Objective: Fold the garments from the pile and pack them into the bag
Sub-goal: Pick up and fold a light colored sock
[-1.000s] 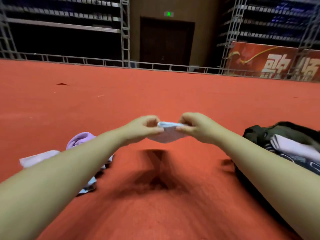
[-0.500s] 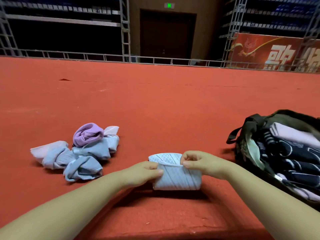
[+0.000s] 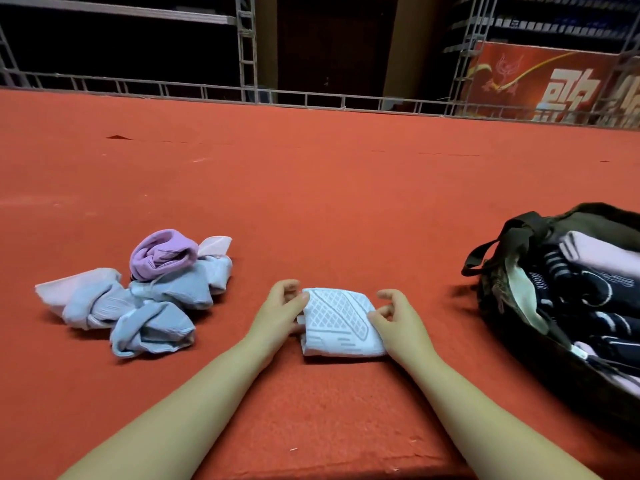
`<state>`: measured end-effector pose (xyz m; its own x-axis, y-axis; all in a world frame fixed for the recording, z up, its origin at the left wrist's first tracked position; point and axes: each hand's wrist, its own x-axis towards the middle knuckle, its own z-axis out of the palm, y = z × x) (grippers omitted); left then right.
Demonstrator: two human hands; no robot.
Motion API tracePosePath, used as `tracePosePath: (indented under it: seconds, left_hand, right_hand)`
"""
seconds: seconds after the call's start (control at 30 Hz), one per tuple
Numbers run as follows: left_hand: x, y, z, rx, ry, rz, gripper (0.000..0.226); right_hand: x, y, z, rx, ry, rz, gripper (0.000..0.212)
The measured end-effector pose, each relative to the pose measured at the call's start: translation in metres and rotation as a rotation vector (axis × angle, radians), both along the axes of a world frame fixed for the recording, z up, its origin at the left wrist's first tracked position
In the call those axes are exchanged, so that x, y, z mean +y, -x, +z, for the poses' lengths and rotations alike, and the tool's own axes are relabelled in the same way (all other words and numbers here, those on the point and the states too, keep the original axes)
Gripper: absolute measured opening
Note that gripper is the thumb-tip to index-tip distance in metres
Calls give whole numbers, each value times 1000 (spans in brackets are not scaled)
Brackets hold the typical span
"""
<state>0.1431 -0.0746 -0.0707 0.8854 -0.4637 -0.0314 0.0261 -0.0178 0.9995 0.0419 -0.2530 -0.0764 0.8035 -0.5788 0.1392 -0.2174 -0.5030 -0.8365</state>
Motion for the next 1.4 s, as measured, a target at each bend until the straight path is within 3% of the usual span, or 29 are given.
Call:
tracePosePath:
  seconds: [0.1, 0.2, 0.27, 0.33, 0.4, 0.53, 0.63, 0.7, 0.8, 0.9, 1.03, 1.2, 1.4]
  left_hand:
    - [5, -1, -11, -415, -93, 48, 38]
    - [9, 4, -13, -796, -350, -190, 63]
    - [14, 4, -16, -874, -594, -373, 78]
    - [20, 1, -18, -879, -706, -475, 97]
    - [24, -3, -17, -869, -737, -515, 99]
    - [24, -2, -16, -862, -722, -488, 49]
    - [25, -1, -13, -815, -642, -450, 38]
    - [26, -2, -10, -777, -580, -420, 34]
    - [25, -1, -9, -784, -526, -396, 26]
    - [22, -2, -9, -799, -457, -299, 35]
    - [20, -1, -8, -784, -416, -143, 32]
    - [22, 3, -6, -676, -412, -219, 24]
    - [16, 1, -8, -623, -460, -125, 23]
  right_hand:
    - [6, -3, -3, -13, 105, -57, 32]
    - [5, -4, -4, -2, 142, -71, 30]
    - [3, -3, -4, -5, 198, -49, 24]
    - [3, 1, -4, -63, 211, 14, 20]
    - [1, 10, -6, -118, 158, 152, 19]
    - [-8, 27, -4, 47, 192, 372, 24]
    - [-9, 28, -4, 106, 283, 439, 44]
    - [-8, 26, -6, 102, 316, 430, 47]
    - [-10, 25, -9, -3, 307, 419, 23]
    - [-6, 25, -5, -24, 226, 406, 10]
    - [-2, 24, -2, -78, 88, 351, 21]
    - [1, 20, 0, -40, -7, 290, 19]
    - [8, 5, -3, -22, 62, 115, 12]
